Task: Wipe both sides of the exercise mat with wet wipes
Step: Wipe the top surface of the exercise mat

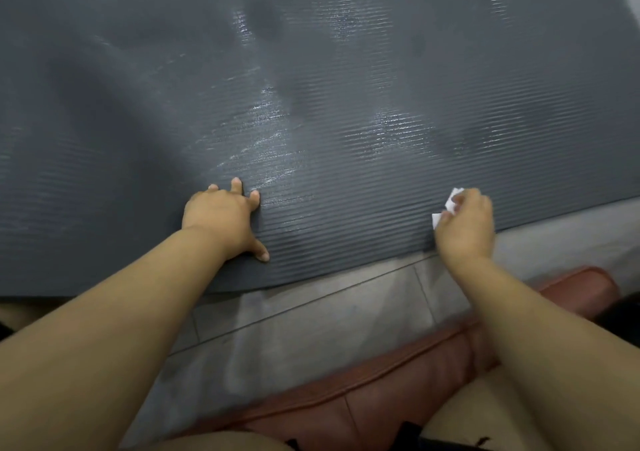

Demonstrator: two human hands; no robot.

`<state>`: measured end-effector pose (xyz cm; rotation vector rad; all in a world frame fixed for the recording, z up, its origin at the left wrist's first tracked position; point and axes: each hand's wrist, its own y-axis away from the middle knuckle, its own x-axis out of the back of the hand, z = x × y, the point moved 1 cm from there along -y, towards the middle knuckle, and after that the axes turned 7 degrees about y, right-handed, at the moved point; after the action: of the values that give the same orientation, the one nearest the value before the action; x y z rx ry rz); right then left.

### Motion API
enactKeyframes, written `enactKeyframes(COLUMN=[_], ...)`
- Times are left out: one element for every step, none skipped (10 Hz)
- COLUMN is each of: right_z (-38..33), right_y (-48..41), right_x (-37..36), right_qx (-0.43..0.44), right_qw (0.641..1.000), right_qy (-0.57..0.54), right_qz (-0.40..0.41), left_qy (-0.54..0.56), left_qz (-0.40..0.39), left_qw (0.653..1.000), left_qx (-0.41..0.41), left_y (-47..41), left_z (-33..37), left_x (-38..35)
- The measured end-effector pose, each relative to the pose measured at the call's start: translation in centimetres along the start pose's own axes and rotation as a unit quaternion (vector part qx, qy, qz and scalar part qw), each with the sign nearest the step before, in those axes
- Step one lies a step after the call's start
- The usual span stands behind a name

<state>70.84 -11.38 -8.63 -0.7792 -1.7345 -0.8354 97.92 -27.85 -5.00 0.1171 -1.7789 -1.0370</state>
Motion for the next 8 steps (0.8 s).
enactKeyframes(right_z=[-3.1,-7.8,-10.2,-8.9,-4.5,-1.6,-4.6,-10.2], right_y=[1.9,6.8,10.8,8.3,1.7,-2.6,-2.1,3.2], right_x=[-1.0,-3.9,-5.2,-5.0,-3.4,-1.6,-2.2,-5.1], right_qx=[0.030,0.231,0.401,0.387,0.325,0.050,0.047,0.245], right_qw=[0.999,0.968,0.895,0.901,0.943,0.997,0.997,0.963], right_qy=[-0.018,-0.056,-0.040,-0.002,0.052,-0.010,-0.036,-0.107], right_qz=[-0.018,-0.083,-0.190,-0.196,-0.045,0.052,0.041,-0.037], left_qy=[0.038,0.084,0.057,-0.025,-0.094,-0.125,-0.151,-0.169], left_qz=[0.006,0.039,0.038,0.005,-0.015,-0.061,-0.109,-0.143], left_qw=[0.999,0.996,0.998,0.999,0.993,0.985,0.976,0.967], left_qx=[0.015,0.014,-0.005,-0.038,-0.077,-0.098,-0.110,-0.126], left_y=[-0.4,-1.0,-1.8,-2.4,-3.0,-3.9,-4.7,-5.2], left_z=[0.1,-0.3,-0.7,-0.7,-0.5,-0.4,-0.5,-1.1], left_x=[0.8,2.0,3.2,4.0,4.6,5.3,5.6,6.2])
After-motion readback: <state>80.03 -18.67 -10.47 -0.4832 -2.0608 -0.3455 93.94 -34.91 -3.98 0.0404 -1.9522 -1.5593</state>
